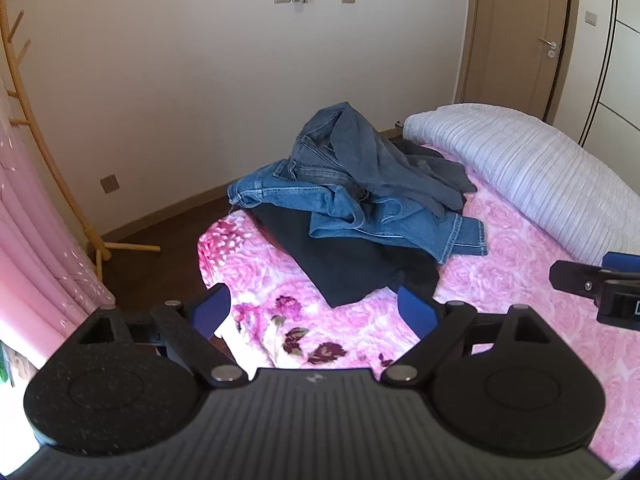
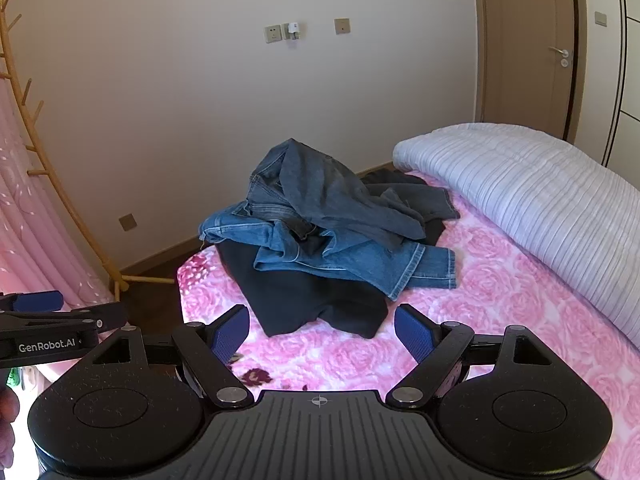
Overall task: Fold clothes
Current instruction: 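Move both grippers toward the clothes pile on the bed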
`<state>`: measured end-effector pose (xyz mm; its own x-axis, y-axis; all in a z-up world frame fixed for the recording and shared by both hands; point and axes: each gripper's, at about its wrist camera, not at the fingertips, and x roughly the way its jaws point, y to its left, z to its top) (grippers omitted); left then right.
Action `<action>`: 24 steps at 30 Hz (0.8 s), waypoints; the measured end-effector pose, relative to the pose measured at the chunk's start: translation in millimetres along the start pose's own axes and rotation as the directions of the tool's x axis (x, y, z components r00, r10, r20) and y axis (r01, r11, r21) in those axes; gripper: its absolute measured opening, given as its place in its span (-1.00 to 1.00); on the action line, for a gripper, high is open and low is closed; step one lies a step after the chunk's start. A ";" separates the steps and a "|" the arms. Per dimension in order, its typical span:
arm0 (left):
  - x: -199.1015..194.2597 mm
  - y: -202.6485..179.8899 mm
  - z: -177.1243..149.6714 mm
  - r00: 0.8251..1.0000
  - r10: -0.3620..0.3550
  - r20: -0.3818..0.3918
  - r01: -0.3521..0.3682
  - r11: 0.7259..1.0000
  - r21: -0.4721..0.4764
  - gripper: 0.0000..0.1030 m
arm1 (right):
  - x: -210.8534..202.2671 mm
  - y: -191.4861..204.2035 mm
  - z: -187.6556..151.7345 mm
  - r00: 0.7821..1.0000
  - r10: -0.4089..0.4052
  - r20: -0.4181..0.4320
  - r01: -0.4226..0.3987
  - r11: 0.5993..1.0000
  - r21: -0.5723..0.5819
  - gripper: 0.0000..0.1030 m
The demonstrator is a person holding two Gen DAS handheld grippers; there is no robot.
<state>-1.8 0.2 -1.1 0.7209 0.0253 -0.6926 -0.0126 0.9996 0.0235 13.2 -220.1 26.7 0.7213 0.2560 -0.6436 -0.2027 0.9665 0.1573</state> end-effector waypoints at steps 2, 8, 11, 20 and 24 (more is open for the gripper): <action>-0.7 0.2 -2.8 1.000 -0.005 0.001 0.005 1.000 -0.014 0.72 | 0.6 -1.3 0.7 1.000 0.003 0.008 -0.003 1.000 0.000 0.61; -2.7 0.9 -11.1 1.000 -0.018 0.006 0.019 0.998 -0.057 0.72 | 3.3 -1.8 -3.3 1.000 0.004 0.003 -0.004 1.000 -0.004 0.61; 2.3 7.5 -5.4 1.000 -0.024 -0.014 0.023 0.997 -0.068 0.72 | 3.4 -4.4 -7.6 1.000 0.013 -0.006 -0.013 1.000 -0.004 0.61; 2.4 -1.8 -12.6 0.999 -0.003 -0.039 0.000 0.996 -0.091 0.72 | 11.7 -13.0 -5.8 0.998 0.049 -0.039 -0.050 0.999 -0.012 0.61; -1.1 -6.6 -21.8 0.999 0.040 -0.035 -0.043 0.995 -0.091 0.72 | 13.2 -20.6 -8.0 0.997 0.067 -0.050 -0.068 0.997 -0.022 0.61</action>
<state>-17.6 -6.2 -16.2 0.6950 0.0653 -0.7160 -0.1066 0.9942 -0.0128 21.6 -236.7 9.0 0.6725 0.3188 -0.6680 -0.2658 0.9463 0.1840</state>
